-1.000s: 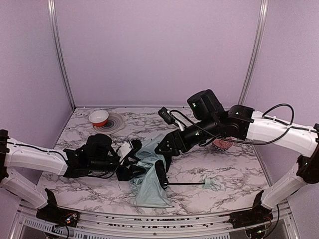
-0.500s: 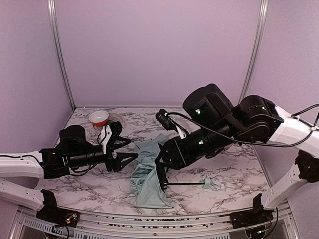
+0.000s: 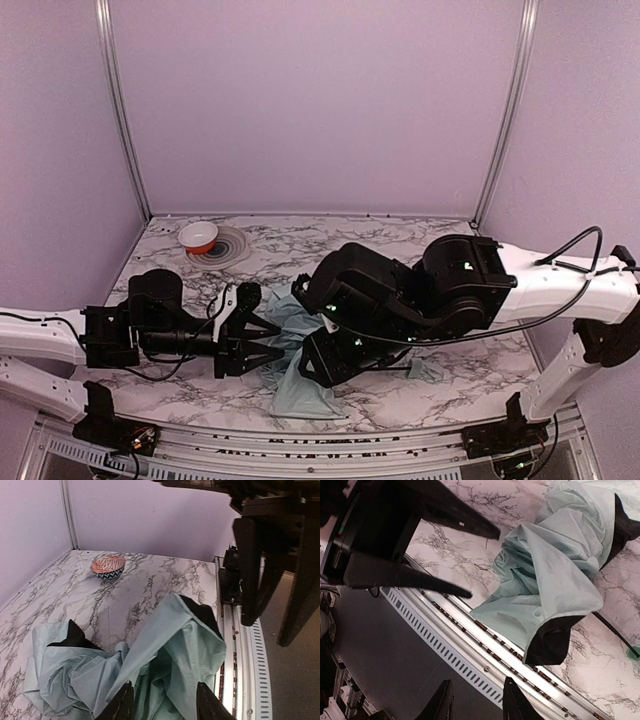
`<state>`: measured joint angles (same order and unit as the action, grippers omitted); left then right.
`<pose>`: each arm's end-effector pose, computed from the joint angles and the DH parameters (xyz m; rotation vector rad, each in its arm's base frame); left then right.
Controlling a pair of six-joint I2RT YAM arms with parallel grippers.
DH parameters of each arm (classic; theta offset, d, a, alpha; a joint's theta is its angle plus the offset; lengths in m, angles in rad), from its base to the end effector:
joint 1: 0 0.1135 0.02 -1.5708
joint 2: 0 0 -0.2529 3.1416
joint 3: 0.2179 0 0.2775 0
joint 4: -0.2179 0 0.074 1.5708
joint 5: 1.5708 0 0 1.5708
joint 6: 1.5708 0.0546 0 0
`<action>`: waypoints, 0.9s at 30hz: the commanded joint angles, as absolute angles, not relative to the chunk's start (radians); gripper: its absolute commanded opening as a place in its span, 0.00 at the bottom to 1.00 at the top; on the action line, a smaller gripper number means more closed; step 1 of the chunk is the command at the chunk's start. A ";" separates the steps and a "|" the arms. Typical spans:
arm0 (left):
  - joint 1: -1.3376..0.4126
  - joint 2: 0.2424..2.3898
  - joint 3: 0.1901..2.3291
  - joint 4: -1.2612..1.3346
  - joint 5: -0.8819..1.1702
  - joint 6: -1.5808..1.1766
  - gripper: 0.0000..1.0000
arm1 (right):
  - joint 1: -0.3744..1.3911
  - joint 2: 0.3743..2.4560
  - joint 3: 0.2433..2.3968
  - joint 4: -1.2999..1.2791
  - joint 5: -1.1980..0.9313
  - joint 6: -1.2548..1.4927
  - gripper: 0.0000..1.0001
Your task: Put away the umbrella
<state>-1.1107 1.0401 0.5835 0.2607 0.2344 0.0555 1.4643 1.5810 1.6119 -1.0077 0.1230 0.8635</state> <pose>0.1158 -0.2622 0.2413 1.1724 1.4514 -0.9566 0.0453 0.3605 0.3285 -0.7538 2.6061 0.6963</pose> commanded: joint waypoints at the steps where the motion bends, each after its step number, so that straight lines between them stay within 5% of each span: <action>1: -1.156 1.057 0.580 0.247 0.283 0.063 0.47 | 1.447 1.603 1.600 -0.998 0.207 0.878 0.32; 9: -1.174 1.176 0.629 0.245 0.287 0.055 0.54 | 1.405 1.608 1.559 -0.986 0.248 0.850 0.31; 15: -1.183 1.242 0.652 0.247 0.234 0.064 0.46 | 1.384 1.630 1.553 -0.956 0.263 0.811 0.28; 18: -1.184 1.259 0.657 0.256 0.237 0.071 0.35 | 1.363 1.617 1.523 -0.941 0.286 0.805 0.24; 23: -1.186 1.249 0.642 0.283 0.264 0.073 0.00 | 1.331 1.595 1.496 -0.931 0.339 0.780 0.17; 27: -1.186 1.211 0.606 0.303 0.281 0.083 0.00 | 1.287 1.577 1.449 -0.881 0.334 0.730 0.09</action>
<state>-1.1820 1.2514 0.6254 0.2642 0.2554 0.0715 1.3281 1.6196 1.4799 -0.9466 0.2939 0.7727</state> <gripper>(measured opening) 0.005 0.116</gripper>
